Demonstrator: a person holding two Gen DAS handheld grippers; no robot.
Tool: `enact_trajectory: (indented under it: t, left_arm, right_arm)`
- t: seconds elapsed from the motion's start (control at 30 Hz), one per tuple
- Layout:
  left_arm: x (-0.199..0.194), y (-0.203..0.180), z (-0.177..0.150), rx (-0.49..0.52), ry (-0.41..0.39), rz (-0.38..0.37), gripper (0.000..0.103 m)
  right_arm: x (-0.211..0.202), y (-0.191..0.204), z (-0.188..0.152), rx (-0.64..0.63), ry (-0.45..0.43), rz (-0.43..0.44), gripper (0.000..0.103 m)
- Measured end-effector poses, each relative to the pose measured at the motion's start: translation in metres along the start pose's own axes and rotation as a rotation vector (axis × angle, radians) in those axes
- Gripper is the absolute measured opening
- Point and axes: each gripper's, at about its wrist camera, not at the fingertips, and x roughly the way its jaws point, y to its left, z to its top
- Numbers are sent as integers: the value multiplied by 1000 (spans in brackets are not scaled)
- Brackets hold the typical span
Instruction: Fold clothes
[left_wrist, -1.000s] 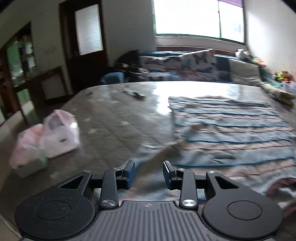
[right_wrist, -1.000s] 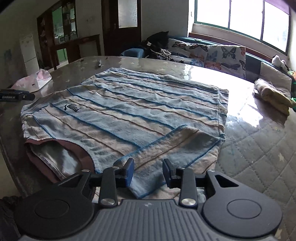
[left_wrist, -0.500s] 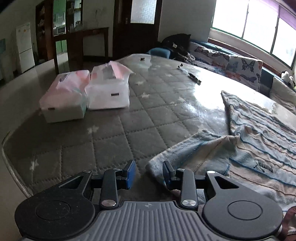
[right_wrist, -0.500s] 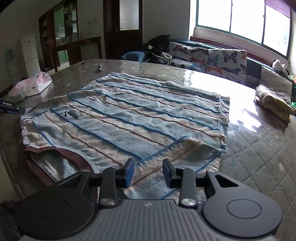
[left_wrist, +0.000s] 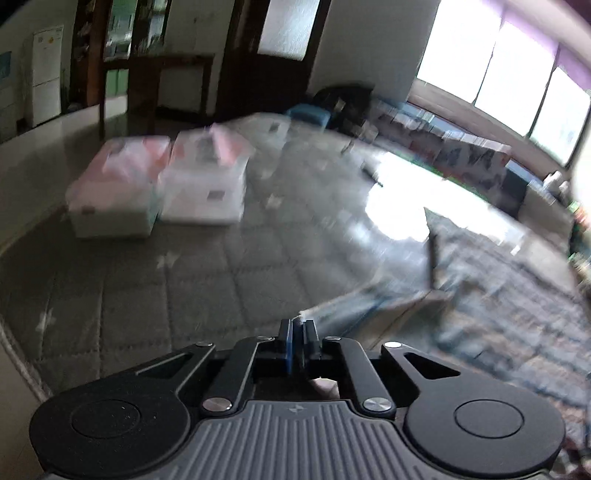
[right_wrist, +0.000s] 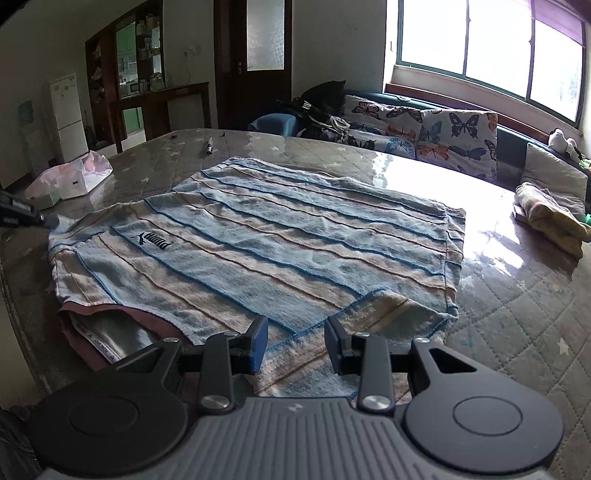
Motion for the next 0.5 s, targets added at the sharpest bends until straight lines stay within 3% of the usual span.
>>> enact_trajectory:
  t: [0.13,0.2,0.4,0.5]
  left_arm:
    - [-22,-18,5,55,-95,-118,5]
    - [-27,-39,3,121,-101,-208,5]
    - [-16,-94,-16,298,-10,-418,6]
    - [-8,-109,-28,366,55,-468,8]
  right_arm:
    - [-2,-1,1,8,-9,-4,33]
    - [-2,0,2,7,-13,-2,33]
    - [-3,2,5,-1,-21,6,34]
    - [-3,3,6,-9,-18,11,34]
